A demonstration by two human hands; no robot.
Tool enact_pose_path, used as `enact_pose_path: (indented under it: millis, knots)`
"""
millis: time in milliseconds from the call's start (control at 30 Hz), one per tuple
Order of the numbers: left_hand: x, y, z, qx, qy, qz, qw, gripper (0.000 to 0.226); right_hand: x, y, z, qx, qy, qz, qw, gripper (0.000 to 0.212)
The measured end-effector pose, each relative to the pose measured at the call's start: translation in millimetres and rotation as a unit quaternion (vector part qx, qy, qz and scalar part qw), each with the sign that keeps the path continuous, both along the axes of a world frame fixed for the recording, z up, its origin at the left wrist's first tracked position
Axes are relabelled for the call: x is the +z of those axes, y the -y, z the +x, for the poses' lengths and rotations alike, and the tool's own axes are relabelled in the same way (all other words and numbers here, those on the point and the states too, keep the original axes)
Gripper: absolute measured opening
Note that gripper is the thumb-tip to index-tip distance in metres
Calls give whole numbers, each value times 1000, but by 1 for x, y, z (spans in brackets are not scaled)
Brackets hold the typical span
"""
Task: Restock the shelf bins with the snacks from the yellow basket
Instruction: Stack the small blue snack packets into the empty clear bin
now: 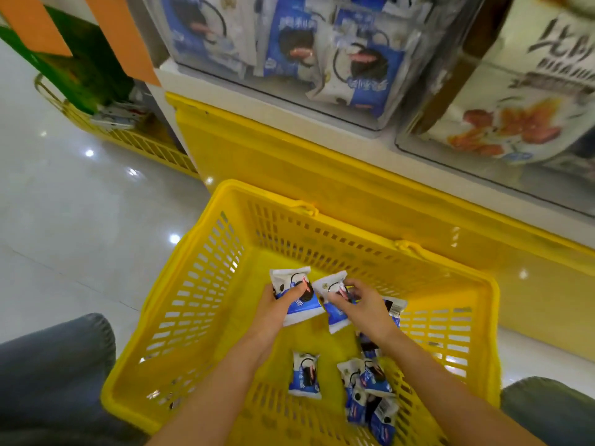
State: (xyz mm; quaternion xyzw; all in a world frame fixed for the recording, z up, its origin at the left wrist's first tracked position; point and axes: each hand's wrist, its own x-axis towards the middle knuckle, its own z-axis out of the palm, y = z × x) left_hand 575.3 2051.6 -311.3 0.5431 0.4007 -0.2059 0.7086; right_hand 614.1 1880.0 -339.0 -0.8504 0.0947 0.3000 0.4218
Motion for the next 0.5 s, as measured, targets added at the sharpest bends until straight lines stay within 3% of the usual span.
enact_pose_path:
  millis: [100,200,300,367,500]
  knots:
    - [26,-2,0,11,41,7,999,57,35,-10,11,15,55,-1,998,31]
    - [54,-8,0,11,94,22,995,66,76,-18,18,21,102,20,994,31]
    - [80,-12,2,13,183,67,981,43,121,-25,20,5,107,77,991,37]
    - [99,-15,2,17,227,94,969,44,149,-26,21,37,99,92,990,35]
    - [144,-27,6,19,279,123,952,40,203,-28,25,89,119,45,988,28]
